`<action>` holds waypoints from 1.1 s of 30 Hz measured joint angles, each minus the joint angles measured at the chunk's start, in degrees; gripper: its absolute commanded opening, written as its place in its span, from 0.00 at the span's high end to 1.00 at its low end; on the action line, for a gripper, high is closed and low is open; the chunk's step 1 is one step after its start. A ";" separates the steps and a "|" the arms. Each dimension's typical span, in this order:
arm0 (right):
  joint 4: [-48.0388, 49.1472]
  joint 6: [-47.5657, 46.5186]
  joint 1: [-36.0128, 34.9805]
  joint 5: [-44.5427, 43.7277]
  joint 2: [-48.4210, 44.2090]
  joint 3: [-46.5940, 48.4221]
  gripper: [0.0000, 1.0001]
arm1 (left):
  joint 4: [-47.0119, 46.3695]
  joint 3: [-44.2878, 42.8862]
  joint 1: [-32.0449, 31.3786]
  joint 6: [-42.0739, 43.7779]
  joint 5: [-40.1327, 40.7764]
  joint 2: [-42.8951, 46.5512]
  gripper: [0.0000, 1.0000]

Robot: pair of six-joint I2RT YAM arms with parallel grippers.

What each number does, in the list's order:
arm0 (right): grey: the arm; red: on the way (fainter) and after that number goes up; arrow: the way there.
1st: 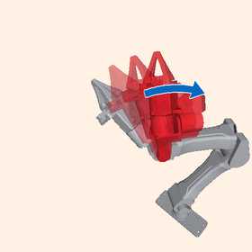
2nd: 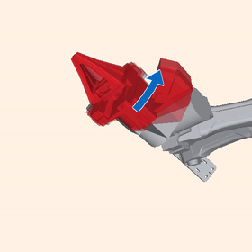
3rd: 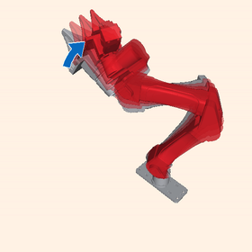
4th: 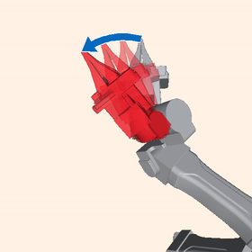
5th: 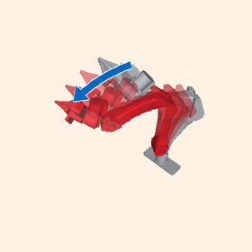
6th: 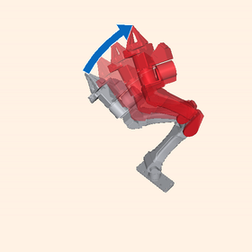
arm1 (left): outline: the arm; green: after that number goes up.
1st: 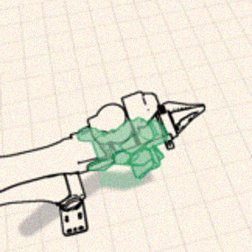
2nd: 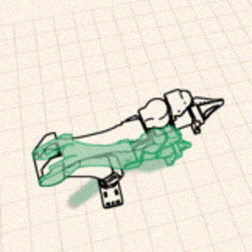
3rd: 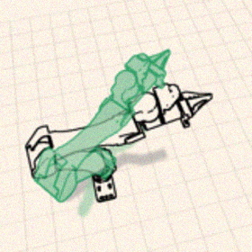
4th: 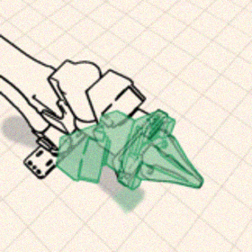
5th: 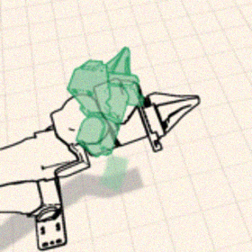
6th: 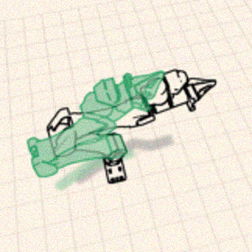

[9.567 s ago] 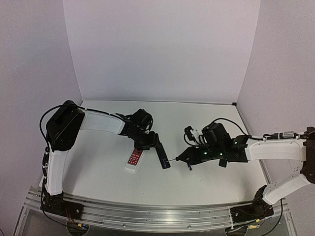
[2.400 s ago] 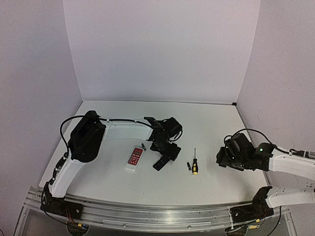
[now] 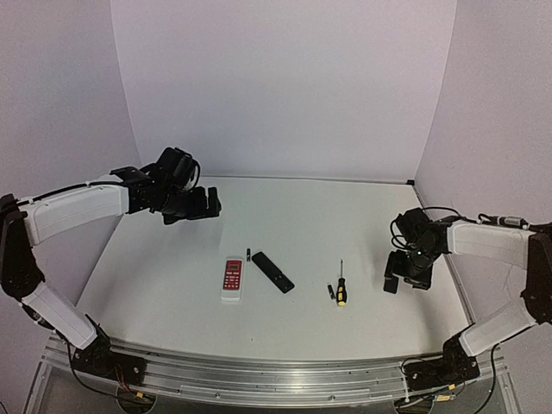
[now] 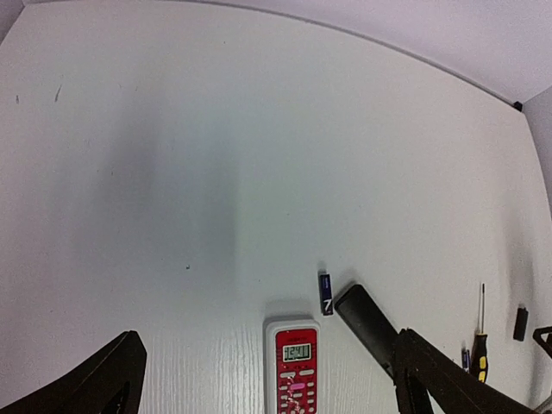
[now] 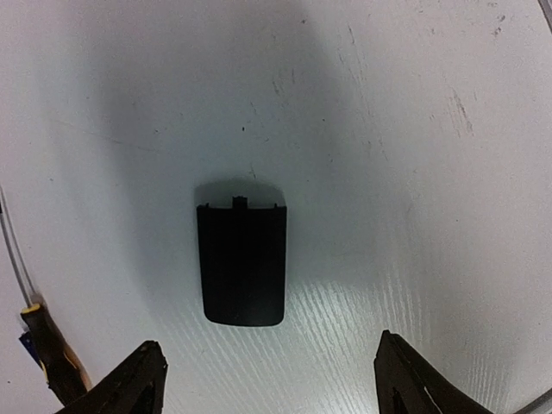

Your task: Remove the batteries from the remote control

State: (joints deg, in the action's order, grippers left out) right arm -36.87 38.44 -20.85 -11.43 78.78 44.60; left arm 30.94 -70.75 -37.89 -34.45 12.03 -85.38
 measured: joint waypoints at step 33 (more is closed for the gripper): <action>5.66 -5.56 0.50 1.65 14.84 3.59 0.55 | -5.97 -1.45 2.71 8.59 -17.88 -11.26 0.00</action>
State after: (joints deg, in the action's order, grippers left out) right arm -31.21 32.88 -20.35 -9.78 93.63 48.19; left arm 24.97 -72.20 -35.18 -25.86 -5.85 -96.64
